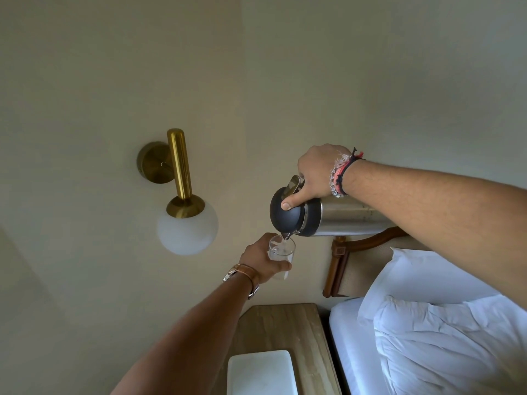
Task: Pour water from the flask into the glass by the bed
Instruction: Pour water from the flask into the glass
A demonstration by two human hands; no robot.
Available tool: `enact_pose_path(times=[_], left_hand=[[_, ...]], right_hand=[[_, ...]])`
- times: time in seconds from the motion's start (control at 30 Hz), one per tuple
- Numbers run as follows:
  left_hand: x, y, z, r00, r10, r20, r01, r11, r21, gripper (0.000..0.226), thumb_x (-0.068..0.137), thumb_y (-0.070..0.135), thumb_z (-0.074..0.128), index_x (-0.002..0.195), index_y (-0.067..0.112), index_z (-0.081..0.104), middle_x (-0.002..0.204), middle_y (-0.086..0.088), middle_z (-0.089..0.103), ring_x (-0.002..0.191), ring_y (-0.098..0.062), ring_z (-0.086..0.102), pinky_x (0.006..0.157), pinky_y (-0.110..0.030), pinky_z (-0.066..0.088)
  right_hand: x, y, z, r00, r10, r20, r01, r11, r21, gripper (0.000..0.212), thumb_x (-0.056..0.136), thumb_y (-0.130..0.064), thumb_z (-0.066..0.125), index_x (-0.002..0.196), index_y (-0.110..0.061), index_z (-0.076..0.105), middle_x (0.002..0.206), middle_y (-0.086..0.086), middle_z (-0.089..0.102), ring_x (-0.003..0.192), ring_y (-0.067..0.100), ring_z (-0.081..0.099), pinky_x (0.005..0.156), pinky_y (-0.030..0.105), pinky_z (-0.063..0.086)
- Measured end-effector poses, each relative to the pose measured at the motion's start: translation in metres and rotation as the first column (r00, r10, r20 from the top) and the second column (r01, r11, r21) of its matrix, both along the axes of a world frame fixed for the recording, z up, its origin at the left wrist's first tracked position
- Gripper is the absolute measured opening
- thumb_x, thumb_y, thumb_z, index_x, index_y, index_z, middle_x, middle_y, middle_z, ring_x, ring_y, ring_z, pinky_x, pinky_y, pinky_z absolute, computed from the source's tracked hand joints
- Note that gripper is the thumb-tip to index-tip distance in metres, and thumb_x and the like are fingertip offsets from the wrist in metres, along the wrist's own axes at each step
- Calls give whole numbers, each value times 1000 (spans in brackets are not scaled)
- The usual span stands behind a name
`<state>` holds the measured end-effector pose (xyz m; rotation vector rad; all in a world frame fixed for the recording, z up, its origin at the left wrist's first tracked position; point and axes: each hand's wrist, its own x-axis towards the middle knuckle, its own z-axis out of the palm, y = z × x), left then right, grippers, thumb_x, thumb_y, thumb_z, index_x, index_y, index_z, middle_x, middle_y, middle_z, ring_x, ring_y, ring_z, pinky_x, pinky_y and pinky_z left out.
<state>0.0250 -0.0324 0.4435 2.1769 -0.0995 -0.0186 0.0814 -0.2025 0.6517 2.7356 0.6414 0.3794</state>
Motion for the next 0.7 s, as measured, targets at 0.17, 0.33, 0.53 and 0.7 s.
enact_pose_path(times=[0.17, 0.33, 0.53, 0.7], left_hand=[[-3, -1, 0, 1000, 3, 7, -3, 1000, -10, 72, 64, 40, 85, 129, 38, 54, 121, 4, 66, 108, -27, 62, 91, -41, 54], [-4, -3, 2, 1000, 7, 18, -7, 1000, -2, 74, 64, 40, 86, 131, 37, 55, 122, 3, 68, 107, -27, 63, 92, -43, 55], [-4, -4, 4, 1000, 6, 25, -6, 1000, -8, 73, 65, 40, 86, 131, 35, 55, 123, 3, 68, 108, -27, 63, 91, -41, 54], [-2, -5, 3, 1000, 6, 29, -6, 1000, -6, 72, 63, 41, 85, 129, 34, 56, 121, 2, 69, 108, -27, 63, 93, -43, 54]], right_hand=[[-6, -1, 5, 999, 10, 32, -9, 999, -32, 96, 47, -113, 45, 52, -17, 49, 52, -2, 53, 46, 21, 48, 51, 27, 40], [-9, -2, 7, 1000, -6, 27, 7, 1000, -21, 95, 51, -111, 48, 52, -16, 48, 53, 0, 54, 48, 23, 50, 54, 28, 43], [-9, -9, 4, 999, -7, 34, 7, 1000, -7, 96, 52, -112, 47, 51, -16, 47, 52, -1, 54, 48, 20, 49, 51, 26, 37], [-8, -18, -1, 999, -26, 21, 24, 998, 65, 96, 52, -112, 47, 51, -16, 47, 51, -1, 53, 47, 20, 49, 50, 27, 37]])
